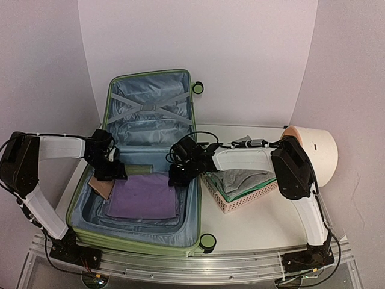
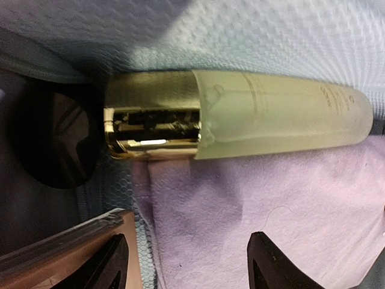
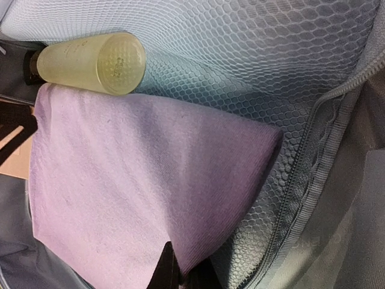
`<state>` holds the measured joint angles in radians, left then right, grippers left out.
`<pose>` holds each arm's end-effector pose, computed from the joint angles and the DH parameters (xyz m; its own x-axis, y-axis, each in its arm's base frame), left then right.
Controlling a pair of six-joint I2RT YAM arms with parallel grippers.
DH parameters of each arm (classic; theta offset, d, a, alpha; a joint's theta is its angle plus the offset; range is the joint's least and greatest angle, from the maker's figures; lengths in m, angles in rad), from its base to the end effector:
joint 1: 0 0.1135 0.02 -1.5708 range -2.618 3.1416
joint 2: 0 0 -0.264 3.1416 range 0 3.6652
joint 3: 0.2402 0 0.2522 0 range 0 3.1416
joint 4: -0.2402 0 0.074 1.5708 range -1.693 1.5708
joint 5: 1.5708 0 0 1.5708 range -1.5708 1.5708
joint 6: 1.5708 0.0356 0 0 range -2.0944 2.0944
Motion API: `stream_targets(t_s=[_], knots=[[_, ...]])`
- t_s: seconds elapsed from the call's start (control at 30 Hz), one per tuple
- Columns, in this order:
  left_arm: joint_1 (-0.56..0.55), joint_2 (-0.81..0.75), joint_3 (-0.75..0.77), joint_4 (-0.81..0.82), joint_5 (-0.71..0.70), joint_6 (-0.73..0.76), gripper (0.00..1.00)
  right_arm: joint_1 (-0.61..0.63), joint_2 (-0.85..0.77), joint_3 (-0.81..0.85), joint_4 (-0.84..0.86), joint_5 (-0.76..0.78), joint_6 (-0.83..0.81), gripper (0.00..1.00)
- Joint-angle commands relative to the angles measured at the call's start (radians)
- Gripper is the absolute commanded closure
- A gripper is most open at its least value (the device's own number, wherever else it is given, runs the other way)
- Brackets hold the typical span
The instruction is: Open, take out, and arrange the luggage
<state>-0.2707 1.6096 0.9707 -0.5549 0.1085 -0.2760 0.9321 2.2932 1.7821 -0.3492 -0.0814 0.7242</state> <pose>0.2909 -0.0847 0.1777 -0.9449 -0.0189 -0.3268 0.0486 0.9792 -0.1972 0.3011 0.4104 0.1611 -0.8896 -0.0904 -0.4477 -0.3237 0.8164 0.4783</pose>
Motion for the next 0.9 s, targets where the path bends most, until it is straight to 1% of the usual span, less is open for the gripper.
stream_targets(t_s=[0.0, 0.03, 0.07, 0.1, 0.17, 0.23, 0.27, 0.3, 0.33, 0.47, 0.57, 0.63, 0.7, 0.73, 0.77, 0.83, 0.87], knots=[[0.017, 0.004, -0.045, 0.064, 0.014, 0.063, 0.35, -0.012, 0.013, 0.024, -0.041, 0.013, -0.022, 1.00], [0.016, 0.017, -0.043, 0.075, 0.013, 0.069, 0.36, -0.012, 0.020, 0.030, -0.041, 0.002, -0.020, 1.00], [0.015, 0.040, -0.035, 0.072, 0.013, 0.070, 0.37, -0.013, 0.032, 0.038, -0.040, -0.005, -0.016, 0.95], [0.014, 0.062, -0.030, 0.063, 0.014, 0.067, 0.38, -0.013, 0.042, 0.046, -0.040, -0.007, -0.013, 0.86], [0.014, 0.077, -0.029, 0.062, 0.024, 0.065, 0.41, -0.012, 0.052, 0.056, -0.042, -0.005, -0.012, 0.77], [0.014, 0.085, -0.035, 0.073, 0.038, 0.063, 0.45, -0.012, 0.064, 0.063, -0.041, 0.012, -0.013, 0.64], [0.014, 0.087, -0.037, 0.078, 0.048, 0.063, 0.45, -0.012, 0.072, 0.065, -0.042, 0.021, -0.016, 0.62], [0.014, 0.092, -0.039, 0.080, 0.059, 0.063, 0.46, -0.012, 0.080, 0.067, -0.041, 0.030, -0.017, 0.55], [0.014, 0.095, -0.043, 0.082, 0.070, 0.063, 0.46, -0.012, 0.089, 0.068, -0.042, 0.036, -0.016, 0.52], [0.014, 0.098, -0.061, 0.129, 0.129, 0.072, 0.49, -0.015, 0.150, 0.097, -0.039, 0.009, -0.017, 0.46], [0.013, 0.099, -0.073, 0.158, 0.189, 0.080, 0.54, -0.014, 0.192, 0.131, -0.038, -0.029, -0.015, 0.44], [0.014, 0.105, -0.079, 0.172, 0.228, 0.081, 0.61, -0.014, 0.207, 0.155, -0.037, -0.038, -0.012, 0.43], [0.014, 0.107, -0.075, 0.178, 0.249, 0.091, 0.71, -0.014, 0.218, 0.173, -0.025, -0.045, -0.028, 0.44], [0.014, 0.107, -0.072, 0.178, 0.251, 0.093, 0.73, -0.014, 0.218, 0.176, -0.025, -0.045, -0.029, 0.44], [0.014, 0.106, -0.058, 0.173, 0.265, 0.101, 0.82, -0.015, 0.224, 0.184, -0.015, -0.059, -0.035, 0.49], [0.016, 0.103, -0.040, 0.158, 0.278, 0.111, 0.90, -0.019, 0.218, 0.178, 0.012, -0.091, -0.034, 0.61], [0.016, 0.098, -0.024, 0.147, 0.280, 0.116, 0.96, -0.019, 0.207, 0.164, 0.035, -0.103, -0.028, 0.71]])
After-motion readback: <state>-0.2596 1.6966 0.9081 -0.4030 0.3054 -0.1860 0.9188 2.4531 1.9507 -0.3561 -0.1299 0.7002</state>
